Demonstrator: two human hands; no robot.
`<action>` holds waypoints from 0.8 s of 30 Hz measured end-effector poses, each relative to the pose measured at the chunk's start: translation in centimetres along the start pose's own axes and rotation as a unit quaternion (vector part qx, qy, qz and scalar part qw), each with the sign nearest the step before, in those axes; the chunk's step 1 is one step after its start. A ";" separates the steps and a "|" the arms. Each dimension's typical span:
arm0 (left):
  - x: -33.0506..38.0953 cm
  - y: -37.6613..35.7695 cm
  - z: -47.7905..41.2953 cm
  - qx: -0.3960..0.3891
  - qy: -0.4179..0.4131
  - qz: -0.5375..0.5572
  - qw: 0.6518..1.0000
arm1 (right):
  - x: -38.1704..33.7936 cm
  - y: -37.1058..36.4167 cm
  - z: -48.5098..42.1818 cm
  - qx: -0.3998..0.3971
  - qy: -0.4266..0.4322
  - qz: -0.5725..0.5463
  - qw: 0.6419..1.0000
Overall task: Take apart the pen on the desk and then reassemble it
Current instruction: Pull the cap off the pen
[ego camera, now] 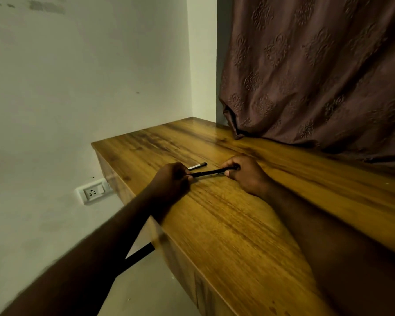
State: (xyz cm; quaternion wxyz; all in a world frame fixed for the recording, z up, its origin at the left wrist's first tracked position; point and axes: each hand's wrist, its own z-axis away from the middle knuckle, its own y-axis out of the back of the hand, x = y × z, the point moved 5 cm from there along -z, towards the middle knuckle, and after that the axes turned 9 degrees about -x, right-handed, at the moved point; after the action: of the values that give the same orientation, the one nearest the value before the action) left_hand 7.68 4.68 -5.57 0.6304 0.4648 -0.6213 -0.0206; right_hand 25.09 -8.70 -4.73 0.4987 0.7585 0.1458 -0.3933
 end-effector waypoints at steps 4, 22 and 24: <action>0.3 -1.1 1.0 -0.076 0.044 0.274 0.958 | 0.4 0.6 0.4 0.027 -0.014 -0.194 0.981; 0.5 -0.3 1.2 -0.131 0.008 0.350 0.927 | -0.3 -1.0 -0.1 0.077 -0.039 -0.380 0.921; 0.7 -0.4 1.2 -0.120 0.003 0.322 0.939 | -0.2 -0.9 0.0 0.089 -0.041 -0.376 0.921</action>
State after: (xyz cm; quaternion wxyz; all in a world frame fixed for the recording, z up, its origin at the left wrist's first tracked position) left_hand 7.04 3.37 -5.56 0.6565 0.1606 -0.7287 0.1102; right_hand 24.43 -8.29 -5.16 0.2500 0.6722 0.3642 -0.5941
